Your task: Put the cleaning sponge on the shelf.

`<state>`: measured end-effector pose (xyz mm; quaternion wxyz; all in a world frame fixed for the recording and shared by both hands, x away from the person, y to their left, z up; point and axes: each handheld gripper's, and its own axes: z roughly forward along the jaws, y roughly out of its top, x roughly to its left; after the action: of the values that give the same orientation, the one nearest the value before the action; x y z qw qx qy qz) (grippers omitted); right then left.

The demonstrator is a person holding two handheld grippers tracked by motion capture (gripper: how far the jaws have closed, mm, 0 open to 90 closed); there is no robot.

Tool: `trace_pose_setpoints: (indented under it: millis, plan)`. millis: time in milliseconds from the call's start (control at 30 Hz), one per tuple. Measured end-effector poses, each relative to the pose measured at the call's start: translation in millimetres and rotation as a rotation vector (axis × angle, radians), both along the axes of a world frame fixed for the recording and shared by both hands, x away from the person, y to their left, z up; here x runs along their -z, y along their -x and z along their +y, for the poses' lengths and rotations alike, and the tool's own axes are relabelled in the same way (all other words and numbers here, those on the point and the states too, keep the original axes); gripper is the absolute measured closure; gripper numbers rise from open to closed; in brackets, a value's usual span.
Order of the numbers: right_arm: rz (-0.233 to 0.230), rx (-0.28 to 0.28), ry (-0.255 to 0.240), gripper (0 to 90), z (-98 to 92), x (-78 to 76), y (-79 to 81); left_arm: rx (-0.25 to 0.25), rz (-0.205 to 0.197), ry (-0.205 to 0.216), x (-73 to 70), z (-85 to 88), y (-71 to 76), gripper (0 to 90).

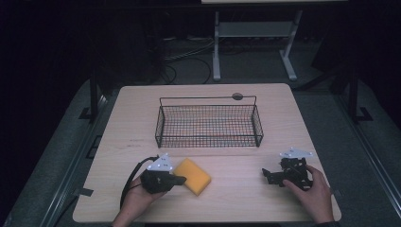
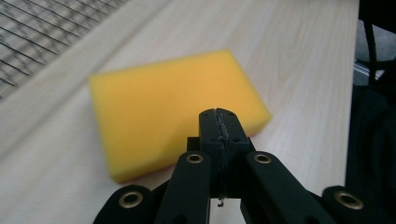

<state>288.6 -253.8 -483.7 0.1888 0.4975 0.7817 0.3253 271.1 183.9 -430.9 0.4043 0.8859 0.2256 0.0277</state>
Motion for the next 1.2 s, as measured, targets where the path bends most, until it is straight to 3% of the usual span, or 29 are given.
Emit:
trace_pose_setpoints:
  millis: [133, 300, 667, 1200]
  plan:
    - [0.000, 0.001, 0.000, 0.0, 0.1, 0.0, -0.1, -0.016, -0.017, 0.016, -5.1, 1.9, -9.5, 89.8]
    - [0.001, 0.001, 0.000, 0.0, 0.2, 0.0, -0.1, -0.046, -0.042, 0.043, -11.9, -0.7, -33.1, 89.8]
    - [0.001, 0.001, 0.000, 0.0, 0.2, 0.0, -0.2, -0.063, -0.067, 0.040, -5.7, -18.1, -71.4, 89.8]
    - [0.001, 0.001, 0.000, 0.0, 0.2, 0.0, -0.2, -0.052, -0.023, -0.038, 12.5, -29.5, -86.5, 89.8]
